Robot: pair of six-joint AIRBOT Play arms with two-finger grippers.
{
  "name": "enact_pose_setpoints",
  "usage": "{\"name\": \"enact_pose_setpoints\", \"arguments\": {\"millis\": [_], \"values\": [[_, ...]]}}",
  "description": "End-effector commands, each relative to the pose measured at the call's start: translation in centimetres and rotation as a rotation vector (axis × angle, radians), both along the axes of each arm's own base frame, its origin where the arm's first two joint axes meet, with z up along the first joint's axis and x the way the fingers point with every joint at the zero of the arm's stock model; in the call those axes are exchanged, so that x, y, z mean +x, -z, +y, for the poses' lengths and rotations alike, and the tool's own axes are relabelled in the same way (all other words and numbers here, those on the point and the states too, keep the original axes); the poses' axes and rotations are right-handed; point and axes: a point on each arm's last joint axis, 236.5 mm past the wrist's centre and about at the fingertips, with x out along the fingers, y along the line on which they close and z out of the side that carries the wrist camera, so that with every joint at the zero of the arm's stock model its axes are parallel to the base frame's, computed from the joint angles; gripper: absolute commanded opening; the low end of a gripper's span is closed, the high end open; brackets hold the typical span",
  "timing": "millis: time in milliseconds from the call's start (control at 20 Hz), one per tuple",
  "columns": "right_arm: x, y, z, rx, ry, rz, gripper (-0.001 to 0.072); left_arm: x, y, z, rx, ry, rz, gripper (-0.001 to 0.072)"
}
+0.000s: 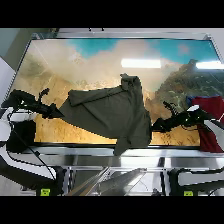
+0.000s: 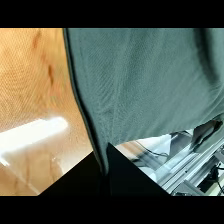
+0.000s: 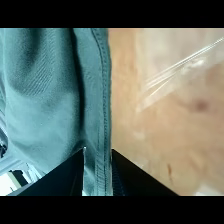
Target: Fold the shirts.
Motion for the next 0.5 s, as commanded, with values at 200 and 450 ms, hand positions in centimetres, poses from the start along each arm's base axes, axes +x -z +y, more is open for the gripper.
{"name": "enact_pose_setpoints", "arguments": {"millis": [200, 450], "values": [[-0.7, 0.3, 1.1, 0.009, -0.017, 0.005, 0.0245, 0.0, 0.0, 0.1, 0.001, 0.003, -0.006, 0.0018], [-1.4, 0.5, 1.7, 0.018, -0.027, 0.019, 0.0241, 0.0, 0.0, 0.0, 0.000, 0.003, -0.006, 0.0018]]}}
